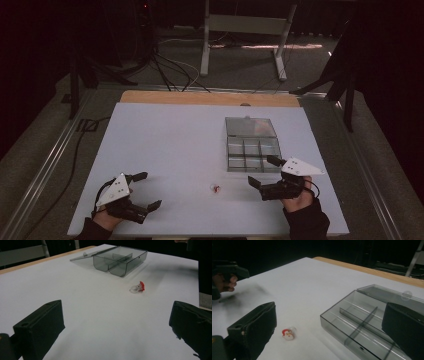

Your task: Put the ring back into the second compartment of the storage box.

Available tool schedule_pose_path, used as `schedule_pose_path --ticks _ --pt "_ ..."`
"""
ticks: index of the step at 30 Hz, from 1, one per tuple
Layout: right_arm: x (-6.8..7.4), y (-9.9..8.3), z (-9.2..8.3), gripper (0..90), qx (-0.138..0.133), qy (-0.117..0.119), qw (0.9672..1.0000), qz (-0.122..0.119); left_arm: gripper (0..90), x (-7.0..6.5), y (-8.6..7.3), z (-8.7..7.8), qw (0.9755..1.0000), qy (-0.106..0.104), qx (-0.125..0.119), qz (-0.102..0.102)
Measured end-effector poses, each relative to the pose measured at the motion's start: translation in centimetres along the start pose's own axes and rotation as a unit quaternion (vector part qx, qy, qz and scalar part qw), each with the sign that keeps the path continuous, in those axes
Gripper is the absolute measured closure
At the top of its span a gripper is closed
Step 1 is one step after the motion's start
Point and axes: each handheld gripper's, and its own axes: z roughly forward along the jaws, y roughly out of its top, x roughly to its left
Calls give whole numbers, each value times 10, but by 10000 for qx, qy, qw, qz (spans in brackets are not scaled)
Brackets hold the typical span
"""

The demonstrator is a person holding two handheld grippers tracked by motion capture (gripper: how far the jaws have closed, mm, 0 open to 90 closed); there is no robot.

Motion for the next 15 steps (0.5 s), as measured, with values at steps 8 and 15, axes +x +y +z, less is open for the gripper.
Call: schedule_pose_path --ticks 8,15 --pt "9 6 11 0 6 141 9999 -75 2 0 0 0 10000 0 20 -10" --pt "19 9 21 0 59 288 9994 -172 2 0 0 0 10000 -9 5 -25"
